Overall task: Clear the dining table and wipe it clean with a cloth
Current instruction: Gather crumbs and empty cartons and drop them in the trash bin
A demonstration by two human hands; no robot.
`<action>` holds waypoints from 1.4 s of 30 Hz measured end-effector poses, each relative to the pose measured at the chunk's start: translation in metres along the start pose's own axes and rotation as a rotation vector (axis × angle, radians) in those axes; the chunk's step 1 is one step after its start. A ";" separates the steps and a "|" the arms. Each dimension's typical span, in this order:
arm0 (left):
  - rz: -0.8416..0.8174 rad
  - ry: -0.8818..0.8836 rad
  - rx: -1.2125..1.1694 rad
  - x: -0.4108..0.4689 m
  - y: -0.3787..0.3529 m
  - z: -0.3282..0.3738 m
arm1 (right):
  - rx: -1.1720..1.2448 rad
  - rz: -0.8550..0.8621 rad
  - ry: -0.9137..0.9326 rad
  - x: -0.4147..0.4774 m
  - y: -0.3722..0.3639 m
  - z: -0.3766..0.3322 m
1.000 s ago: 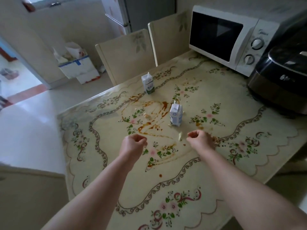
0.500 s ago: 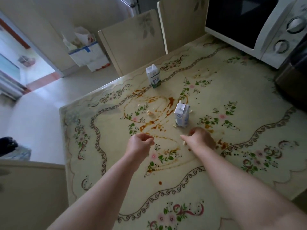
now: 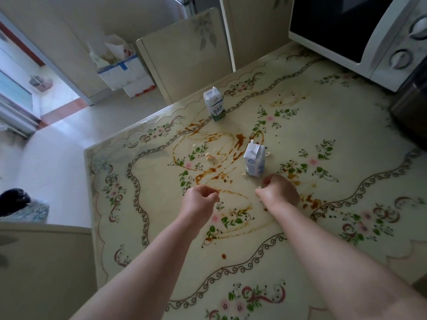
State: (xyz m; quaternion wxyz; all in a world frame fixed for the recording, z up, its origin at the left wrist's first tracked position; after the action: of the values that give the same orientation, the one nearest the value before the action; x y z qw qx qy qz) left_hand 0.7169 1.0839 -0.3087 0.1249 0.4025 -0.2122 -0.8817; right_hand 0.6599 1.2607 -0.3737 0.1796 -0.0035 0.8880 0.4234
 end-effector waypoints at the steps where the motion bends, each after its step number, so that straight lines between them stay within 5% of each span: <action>1: -0.001 -0.002 0.004 0.000 -0.001 0.000 | 0.057 0.021 -0.009 -0.001 0.002 0.001; 7: -0.003 -0.006 0.026 0.002 -0.005 0.002 | 0.705 0.225 -0.080 0.004 0.026 0.017; 12: -0.019 -0.002 0.055 0.006 -0.015 0.010 | 1.486 0.121 -0.310 0.015 0.048 0.018; 19: -0.005 0.017 0.048 0.013 -0.027 0.024 | 1.668 0.008 -0.296 0.044 0.058 0.015; 22: -0.005 0.026 0.048 0.016 -0.029 0.026 | 1.478 -0.091 -0.246 0.059 0.060 0.014; 26: 0.006 0.045 0.045 0.022 -0.029 0.029 | 0.567 -0.075 0.012 0.079 0.059 0.010; 28: 0.019 0.045 0.039 0.025 -0.030 0.031 | 0.296 -0.037 0.131 0.087 0.057 0.004; 42: 0.062 0.035 -0.012 0.039 -0.029 0.037 | -0.178 -0.043 0.432 0.112 0.032 -0.009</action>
State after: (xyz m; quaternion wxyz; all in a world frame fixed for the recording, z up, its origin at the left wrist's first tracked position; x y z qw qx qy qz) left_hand 0.6626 1.1043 -0.3263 0.1584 0.4102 -0.2172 -0.8715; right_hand 0.5468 1.2909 -0.3804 -0.0068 -0.1290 0.8648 0.4853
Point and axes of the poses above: each hand's wrist, its own x-axis towards the middle knuckle, its own y-axis out of the back of the hand, z = x × y, the point moved 2 cm from there along x, towards the middle knuckle, and after that the axes turned 12 degrees about y, right-handed, at the moved point
